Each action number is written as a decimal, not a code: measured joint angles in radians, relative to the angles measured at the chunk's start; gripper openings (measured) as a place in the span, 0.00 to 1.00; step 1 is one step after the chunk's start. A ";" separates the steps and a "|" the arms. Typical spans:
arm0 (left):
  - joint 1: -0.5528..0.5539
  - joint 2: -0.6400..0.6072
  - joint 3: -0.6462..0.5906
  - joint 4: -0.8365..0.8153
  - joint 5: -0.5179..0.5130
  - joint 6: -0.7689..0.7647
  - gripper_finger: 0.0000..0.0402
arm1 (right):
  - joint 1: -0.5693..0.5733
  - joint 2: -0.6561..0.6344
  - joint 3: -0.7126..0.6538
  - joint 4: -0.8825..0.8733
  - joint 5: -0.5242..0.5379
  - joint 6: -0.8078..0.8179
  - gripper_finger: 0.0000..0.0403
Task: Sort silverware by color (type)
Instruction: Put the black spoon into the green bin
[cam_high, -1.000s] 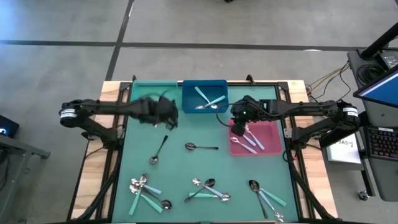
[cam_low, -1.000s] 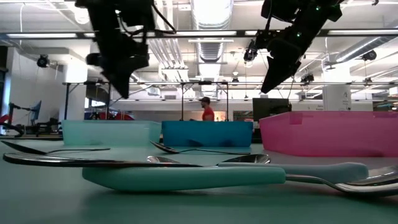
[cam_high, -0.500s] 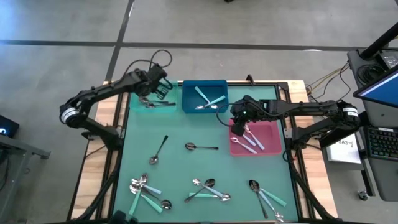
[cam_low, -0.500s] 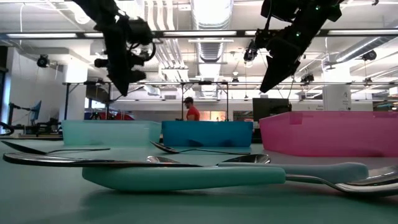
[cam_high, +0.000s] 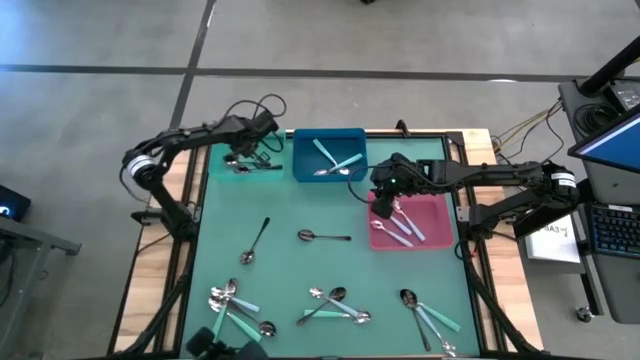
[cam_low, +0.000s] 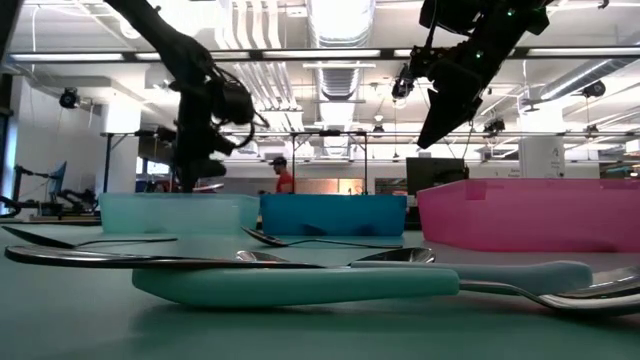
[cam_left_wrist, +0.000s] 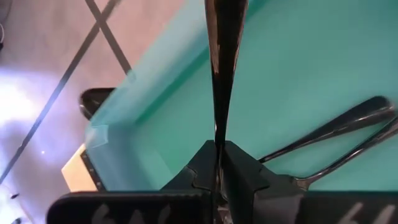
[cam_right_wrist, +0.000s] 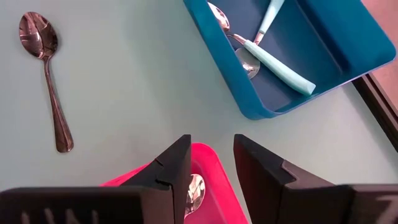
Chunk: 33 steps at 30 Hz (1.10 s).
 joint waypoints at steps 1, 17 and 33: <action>0.000 0.012 0.000 0.000 0.000 0.003 0.02 | 0.000 0.000 0.000 0.000 0.000 0.000 0.28; -0.012 -0.111 0.000 -0.029 0.044 0.035 0.24 | -0.001 0.005 0.002 0.001 0.184 0.022 0.28; -0.354 -0.451 -0.013 -0.033 0.575 -0.285 0.26 | -0.001 0.005 0.002 0.001 0.183 -0.008 0.28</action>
